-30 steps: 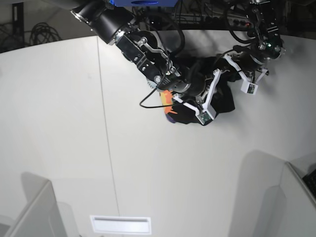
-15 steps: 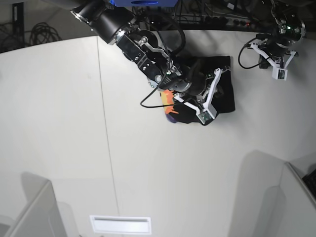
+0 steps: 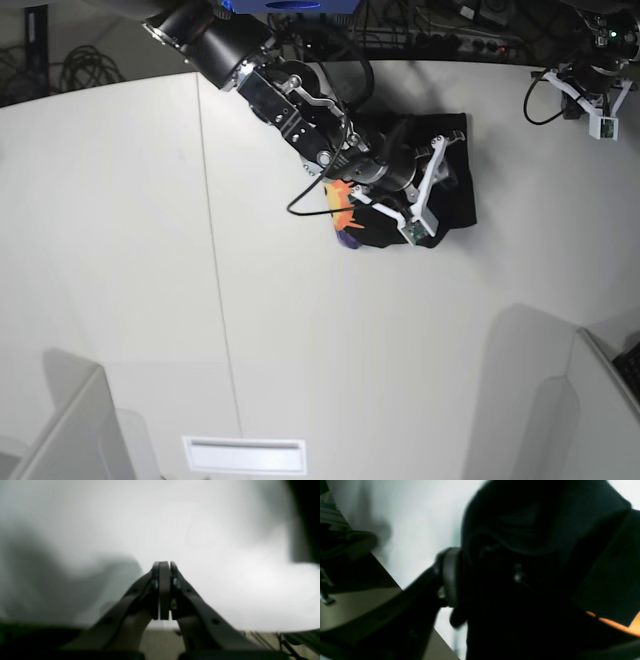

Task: Fold the T-shirt properly
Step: 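Release the shirt with the right gripper and raise it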

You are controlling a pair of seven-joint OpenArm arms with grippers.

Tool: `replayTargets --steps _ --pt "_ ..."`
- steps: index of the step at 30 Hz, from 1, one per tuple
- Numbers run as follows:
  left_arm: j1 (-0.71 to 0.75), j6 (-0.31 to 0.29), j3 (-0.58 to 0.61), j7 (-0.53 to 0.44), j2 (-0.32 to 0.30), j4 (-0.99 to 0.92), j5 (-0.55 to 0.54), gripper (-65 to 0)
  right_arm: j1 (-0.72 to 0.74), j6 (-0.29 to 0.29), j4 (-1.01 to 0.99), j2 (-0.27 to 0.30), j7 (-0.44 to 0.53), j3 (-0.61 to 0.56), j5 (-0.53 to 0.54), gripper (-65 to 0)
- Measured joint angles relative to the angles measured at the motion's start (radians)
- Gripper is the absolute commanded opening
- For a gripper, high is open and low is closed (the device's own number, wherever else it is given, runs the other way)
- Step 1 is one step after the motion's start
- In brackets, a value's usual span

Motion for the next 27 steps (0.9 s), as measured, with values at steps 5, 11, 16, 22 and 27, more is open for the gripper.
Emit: replayTargets --steps 5,11,16,22,27 --pt "-0.001 0.000 -0.095 -0.001 -0.001 0.000 -0.001 -65.0 0.001 0.001 0.005 -0.003 -0.001 -0.053 0.011 -31.7" --pt "-0.001 0.000 -0.153 -0.001 -0.001 -0.001 0.000 -65.0 0.039 -0.005 0.033 0.000 -0.003 -0.136 0.002 -31.5" --pt "-0.001 0.000 -0.158 -0.002 0.002 -0.002 -0.001 -65.0 0.080 0.004 0.192 0.014 -0.006 -0.209 0.020 -32.3" --pt "0.000 0.000 -0.152 -0.001 0.004 -0.002 -0.002 -65.0 0.029 -0.001 0.365 0.110 -0.005 -0.068 0.008 -48.0" --pt "-0.002 0.000 -0.151 0.000 0.021 0.047 -0.005 -65.0 -0.072 0.003 0.372 0.161 -0.007 0.110 0.024 -65.0"
